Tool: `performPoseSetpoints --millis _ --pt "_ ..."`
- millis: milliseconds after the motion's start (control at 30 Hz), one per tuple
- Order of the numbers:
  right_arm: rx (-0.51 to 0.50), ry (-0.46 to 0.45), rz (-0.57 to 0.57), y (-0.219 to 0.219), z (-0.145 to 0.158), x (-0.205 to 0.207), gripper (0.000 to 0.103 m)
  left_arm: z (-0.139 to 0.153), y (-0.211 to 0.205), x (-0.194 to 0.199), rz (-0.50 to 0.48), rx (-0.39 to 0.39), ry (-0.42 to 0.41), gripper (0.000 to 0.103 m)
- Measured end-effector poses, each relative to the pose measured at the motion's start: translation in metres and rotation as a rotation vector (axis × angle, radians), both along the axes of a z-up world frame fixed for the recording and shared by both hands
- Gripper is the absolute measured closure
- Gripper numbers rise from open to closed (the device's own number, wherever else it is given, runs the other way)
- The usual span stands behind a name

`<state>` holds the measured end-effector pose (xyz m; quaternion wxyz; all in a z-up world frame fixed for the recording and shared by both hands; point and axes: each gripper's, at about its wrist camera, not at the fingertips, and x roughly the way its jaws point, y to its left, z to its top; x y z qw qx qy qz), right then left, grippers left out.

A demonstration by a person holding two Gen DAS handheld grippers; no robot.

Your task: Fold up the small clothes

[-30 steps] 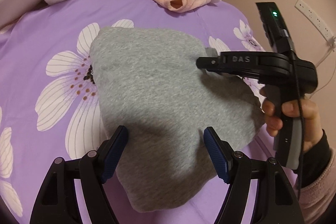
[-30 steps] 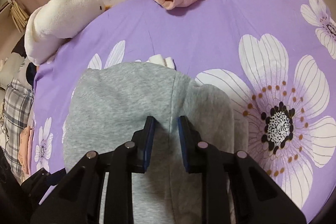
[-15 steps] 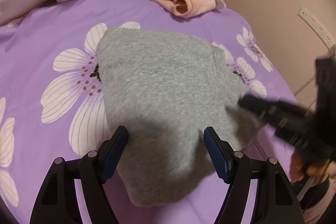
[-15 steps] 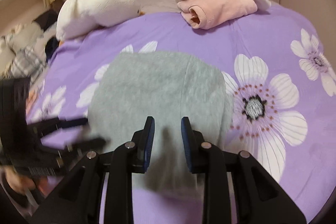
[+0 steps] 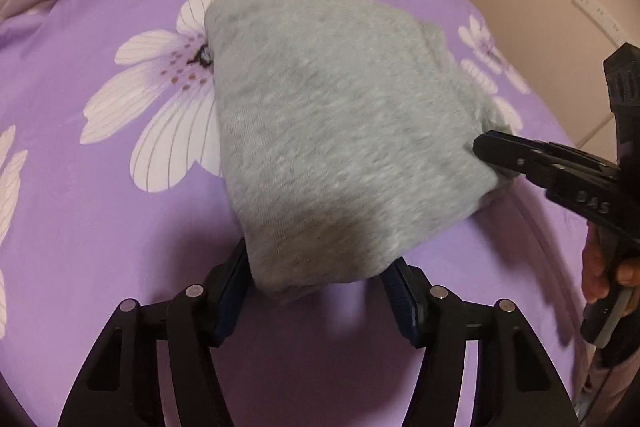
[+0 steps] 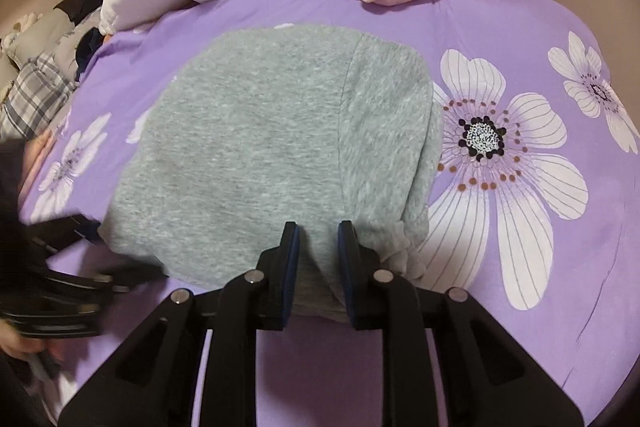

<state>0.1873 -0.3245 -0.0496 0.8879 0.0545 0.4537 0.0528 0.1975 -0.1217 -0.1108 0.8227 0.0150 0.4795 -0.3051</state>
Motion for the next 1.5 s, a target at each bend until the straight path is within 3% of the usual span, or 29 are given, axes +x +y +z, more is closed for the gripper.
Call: performPoseSetpoints --millis 167,300,433,500,633,800,1000,1133,1267,1400,1500 --pt "0.118 -0.083 0.053 0.008 0.029 0.011 0.077 0.014 0.015 -0.007 -0.012 -0.050 -0.022 0.041" --pt "0.195 -0.108 0.086 0.029 0.039 0.052 0.077 0.027 0.033 -0.014 0.004 -0.116 -0.041 0.041" --pt "0.223 -0.080 0.110 0.061 0.038 0.102 0.088 0.038 0.043 -0.011 0.036 -0.145 -0.054 0.041" --pt "0.178 -0.048 0.118 0.079 0.028 0.121 0.090 0.038 0.045 -0.008 0.043 -0.153 -0.049 0.041" --pt "0.039 0.123 0.119 0.104 -0.013 0.142 0.091 0.034 0.050 -0.001 0.058 -0.149 -0.032 0.041" --pt "0.104 0.090 0.095 0.094 -0.004 0.122 0.089 0.035 0.054 -0.002 0.072 -0.149 -0.024 0.041" --pt "0.140 -0.033 0.200 0.090 0.025 0.061 0.087 0.040 0.054 -0.004 0.077 -0.137 -0.053 0.041" --pt "0.132 -0.003 0.249 0.092 0.011 0.034 0.087 0.043 0.052 -0.007 0.079 -0.133 -0.061 0.041" --pt "0.094 0.112 0.246 0.093 -0.027 0.035 0.089 0.045 0.052 -0.011 0.077 -0.126 -0.067 0.041" --pt "0.197 0.081 0.215 0.075 -0.015 0.027 0.089 0.047 0.046 -0.008 0.072 -0.114 -0.076 0.041" --pt "0.194 0.010 0.185 0.057 0.003 0.013 0.088 0.048 0.041 -0.008 0.061 -0.104 -0.088 0.041"
